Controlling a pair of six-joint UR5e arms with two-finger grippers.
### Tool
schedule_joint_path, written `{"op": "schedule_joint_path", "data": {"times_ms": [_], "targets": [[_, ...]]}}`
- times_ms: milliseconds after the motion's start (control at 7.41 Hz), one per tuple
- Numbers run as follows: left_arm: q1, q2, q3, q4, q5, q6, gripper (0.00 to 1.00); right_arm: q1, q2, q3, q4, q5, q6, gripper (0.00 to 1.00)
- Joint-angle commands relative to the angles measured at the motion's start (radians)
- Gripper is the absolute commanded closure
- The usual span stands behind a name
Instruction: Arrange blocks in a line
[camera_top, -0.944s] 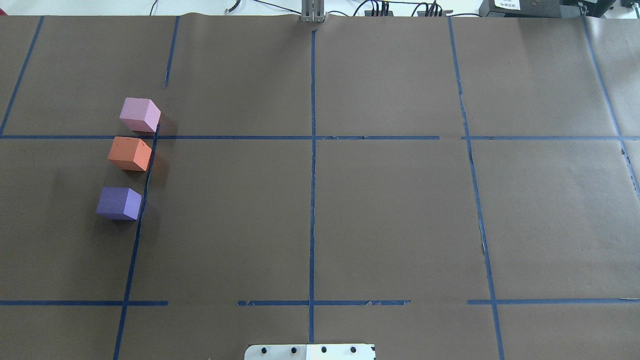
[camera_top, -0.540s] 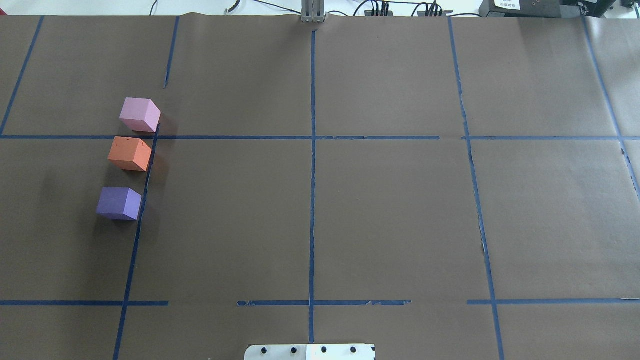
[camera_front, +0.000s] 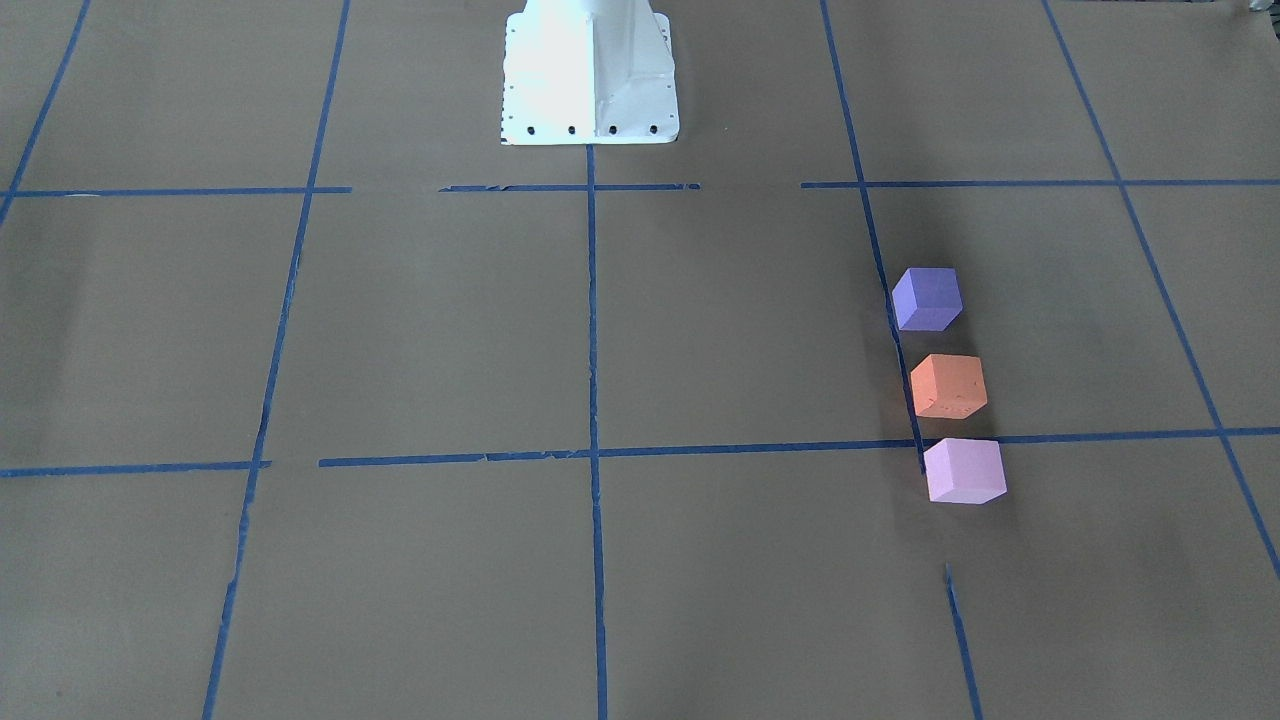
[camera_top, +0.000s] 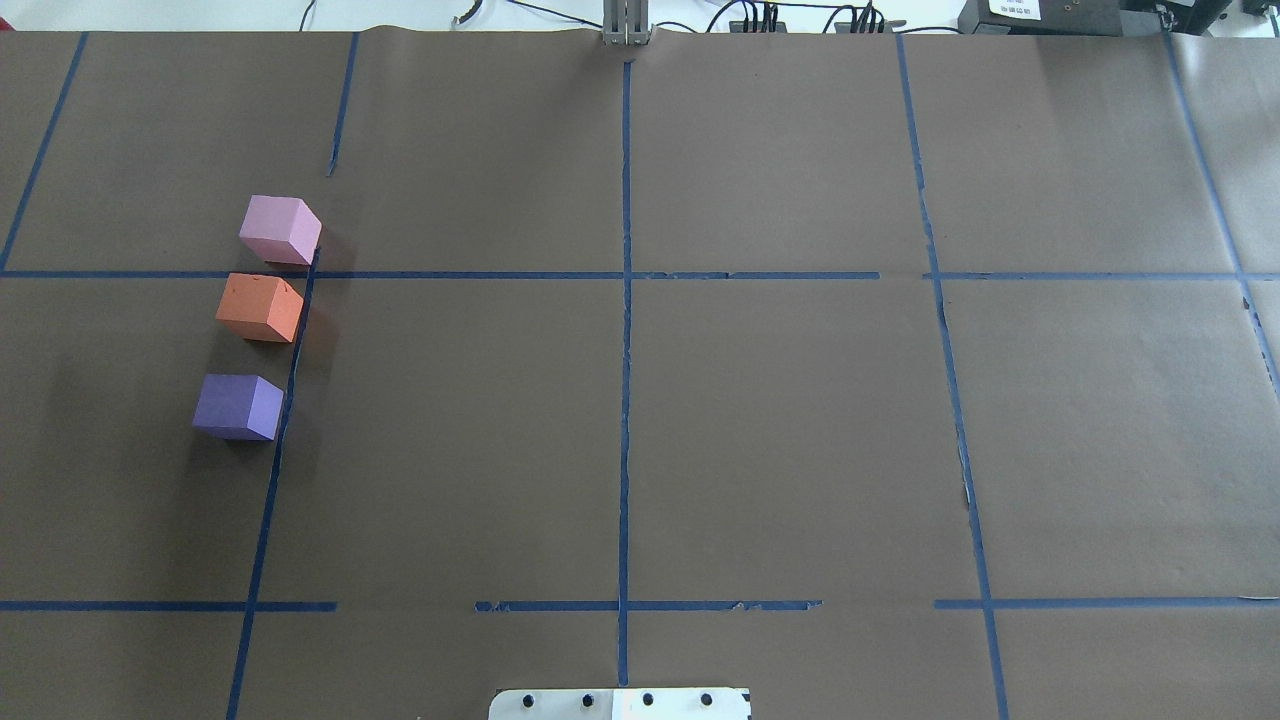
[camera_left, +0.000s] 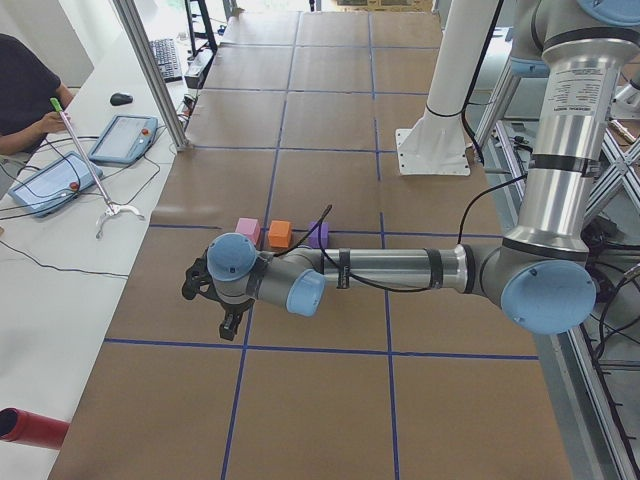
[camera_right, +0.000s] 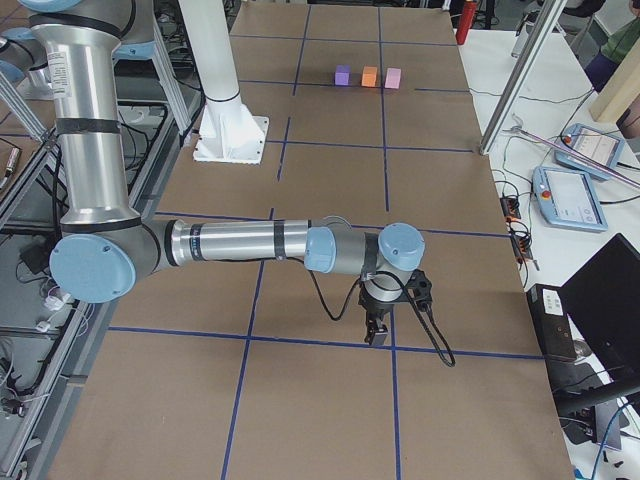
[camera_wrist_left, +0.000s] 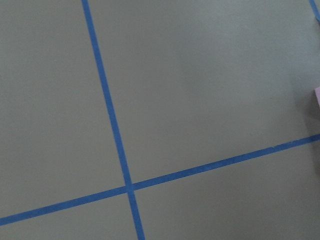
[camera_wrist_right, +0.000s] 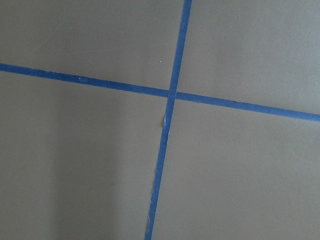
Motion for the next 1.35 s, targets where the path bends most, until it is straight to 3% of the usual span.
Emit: {"op": "schedule_joint_path", "data": {"times_ms": [0, 1214], "targets": [[-0.007, 0.017, -0.069, 0.109, 0.03, 0.001, 0.0, 0.0, 0.0, 0.0, 0.0, 0.0, 0.0, 0.0], [-0.011, 0.053, -0.077, 0.102, 0.091, -0.005, 0.0, 0.0, 0.002, 0.0, 0.0, 0.0, 0.0, 0.0]]}}
